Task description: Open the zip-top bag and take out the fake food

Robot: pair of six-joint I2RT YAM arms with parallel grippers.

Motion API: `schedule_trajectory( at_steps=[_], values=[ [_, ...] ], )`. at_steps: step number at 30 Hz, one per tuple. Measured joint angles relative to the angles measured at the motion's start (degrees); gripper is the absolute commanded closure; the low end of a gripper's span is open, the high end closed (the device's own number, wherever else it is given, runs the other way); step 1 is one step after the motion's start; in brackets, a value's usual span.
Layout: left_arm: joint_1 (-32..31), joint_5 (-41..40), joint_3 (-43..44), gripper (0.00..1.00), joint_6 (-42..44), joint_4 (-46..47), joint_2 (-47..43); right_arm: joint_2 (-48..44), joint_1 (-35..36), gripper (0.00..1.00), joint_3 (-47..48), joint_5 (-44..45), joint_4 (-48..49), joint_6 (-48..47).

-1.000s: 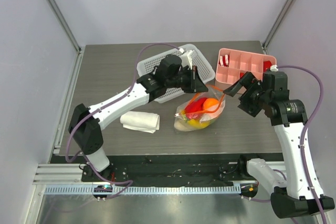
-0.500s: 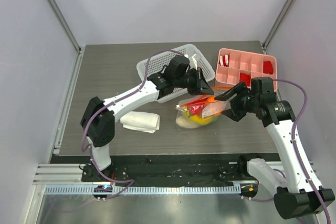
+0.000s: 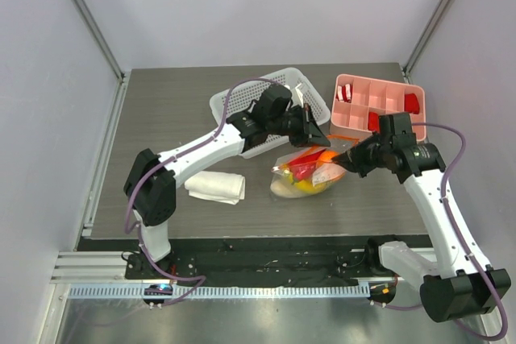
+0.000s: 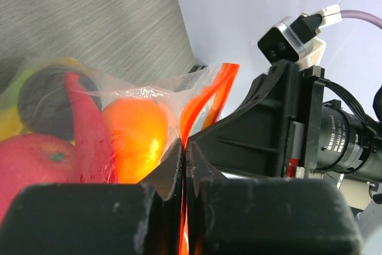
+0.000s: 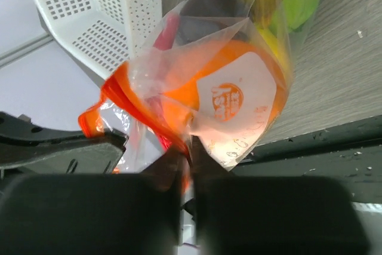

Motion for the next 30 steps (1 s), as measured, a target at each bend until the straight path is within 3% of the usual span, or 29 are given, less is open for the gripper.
schedule_trajectory(
  at_steps=[6, 14, 15, 18, 20, 21, 23, 24, 26, 30],
  values=[
    [-0.3, 0.2, 0.1, 1.0, 0.6, -0.4, 0.0, 0.5, 0.2, 0.99, 3.5, 3.7, -7.4, -3.1],
    [-1.8, -4.1, 7.8, 0.93, 7.9, -11.1, -0.1, 7.8, 0.3, 0.99, 23.0, 11.7, -18.6, -19.0],
    [-2.1, -4.8, 8.1, 0.9, 8.8, -11.5, -0.2, 9.4, 0.3, 0.99, 25.3, 12.7, -19.4, -21.0],
    [-2.8, -6.4, 8.1, 0.63, 10.8, -13.8, -0.3, 13.1, 0.3, 0.99, 29.9, 14.1, -20.0, -27.3],
    [-3.0, -7.4, 8.3, 0.59, 11.9, -15.9, -0.3, 14.9, 0.6, 0.99, 30.6, 14.0, -20.2, -31.3],
    [-3.1, -7.8, 8.6, 0.59, 12.4, -16.9, -0.3, 15.7, 0.8, 0.99, 30.2, 13.9, -20.3, -32.9],
    [-3.2, -8.7, 9.8, 0.71, 13.4, -19.2, -0.3, 16.7, 1.8, 0.99, 28.2, 13.7, -20.2, -35.2],
    [-3.2, -9.1, 10.5, 0.81, 13.9, -20.0, -0.3, 16.9, 2.4, 0.99, 26.3, 13.2, -19.7, -36.2],
    [-3.3, -9.5, 11.0, 0.88, 14.5, -20.5, -1.0, 16.9, 3.1, 0.99, 23.3, 11.7, -19.5, -37.6],
    [-4.2, -9.5, 8.5, 0.92, 14.1, -18.5, -4.2, 16.8, 3.5, 0.99, 20.9, 7.8, -18.5, -39.0]
  ],
)
